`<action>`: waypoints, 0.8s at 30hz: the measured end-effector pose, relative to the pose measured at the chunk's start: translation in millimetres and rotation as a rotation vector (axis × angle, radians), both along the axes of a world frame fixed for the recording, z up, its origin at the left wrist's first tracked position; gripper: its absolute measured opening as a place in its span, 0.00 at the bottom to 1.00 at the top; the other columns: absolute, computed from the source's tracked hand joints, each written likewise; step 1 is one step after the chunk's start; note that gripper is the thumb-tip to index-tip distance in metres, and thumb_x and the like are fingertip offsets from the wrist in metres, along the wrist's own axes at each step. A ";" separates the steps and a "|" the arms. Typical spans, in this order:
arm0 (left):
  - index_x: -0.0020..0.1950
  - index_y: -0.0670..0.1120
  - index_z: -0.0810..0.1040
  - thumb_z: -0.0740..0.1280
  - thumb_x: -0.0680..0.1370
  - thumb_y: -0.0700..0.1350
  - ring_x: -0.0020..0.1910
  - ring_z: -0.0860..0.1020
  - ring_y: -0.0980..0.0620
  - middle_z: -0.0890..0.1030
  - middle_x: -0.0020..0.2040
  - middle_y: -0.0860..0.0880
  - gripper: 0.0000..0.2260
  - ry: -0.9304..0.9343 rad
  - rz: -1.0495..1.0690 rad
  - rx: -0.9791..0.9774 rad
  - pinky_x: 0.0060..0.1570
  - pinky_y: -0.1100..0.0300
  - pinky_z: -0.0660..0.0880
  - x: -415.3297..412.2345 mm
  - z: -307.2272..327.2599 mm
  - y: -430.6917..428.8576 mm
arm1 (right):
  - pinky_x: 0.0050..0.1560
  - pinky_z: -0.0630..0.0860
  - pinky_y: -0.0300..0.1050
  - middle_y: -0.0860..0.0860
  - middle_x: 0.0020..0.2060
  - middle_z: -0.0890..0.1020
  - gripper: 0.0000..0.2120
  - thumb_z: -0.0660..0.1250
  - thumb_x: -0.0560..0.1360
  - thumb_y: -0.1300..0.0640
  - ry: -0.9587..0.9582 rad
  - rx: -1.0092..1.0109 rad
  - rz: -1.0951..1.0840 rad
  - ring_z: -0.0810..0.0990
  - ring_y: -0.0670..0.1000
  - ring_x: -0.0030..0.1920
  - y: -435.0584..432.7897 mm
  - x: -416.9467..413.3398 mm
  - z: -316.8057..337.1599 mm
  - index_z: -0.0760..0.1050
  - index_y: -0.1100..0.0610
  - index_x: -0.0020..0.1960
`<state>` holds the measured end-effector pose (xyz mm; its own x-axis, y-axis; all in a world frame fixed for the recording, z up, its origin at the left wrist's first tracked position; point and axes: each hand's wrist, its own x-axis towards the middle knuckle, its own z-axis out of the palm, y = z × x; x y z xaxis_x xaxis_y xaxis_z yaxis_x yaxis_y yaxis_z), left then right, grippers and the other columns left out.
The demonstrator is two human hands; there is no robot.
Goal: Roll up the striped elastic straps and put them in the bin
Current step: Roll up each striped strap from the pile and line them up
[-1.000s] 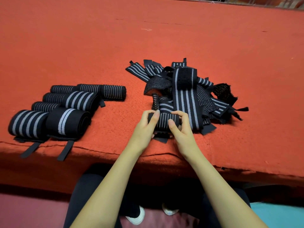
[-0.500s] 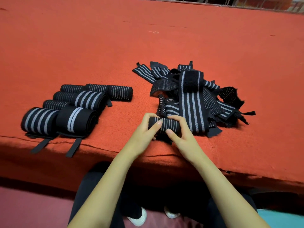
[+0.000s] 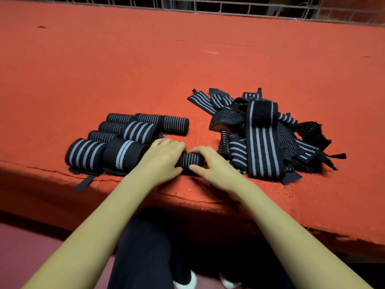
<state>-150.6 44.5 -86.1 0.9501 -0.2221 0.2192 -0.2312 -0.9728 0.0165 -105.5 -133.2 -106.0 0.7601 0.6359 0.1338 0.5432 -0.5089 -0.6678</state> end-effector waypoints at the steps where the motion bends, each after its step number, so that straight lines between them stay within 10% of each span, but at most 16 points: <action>1: 0.62 0.50 0.71 0.68 0.74 0.51 0.61 0.70 0.50 0.75 0.57 0.52 0.18 0.008 0.006 0.015 0.66 0.57 0.57 3.2 -1.6 4.0 | 0.68 0.63 0.45 0.54 0.60 0.72 0.21 0.68 0.76 0.54 -0.047 -0.049 -0.009 0.70 0.52 0.63 3.4 3.2 1.1 0.70 0.54 0.68; 24: 0.68 0.50 0.72 0.68 0.76 0.48 0.66 0.66 0.45 0.71 0.65 0.49 0.20 0.005 0.200 0.018 0.71 0.48 0.55 62.9 2.6 53.8 | 0.58 0.71 0.33 0.51 0.54 0.69 0.20 0.69 0.73 0.64 -0.062 0.206 -0.171 0.73 0.45 0.49 52.7 56.9 -17.2 0.70 0.61 0.64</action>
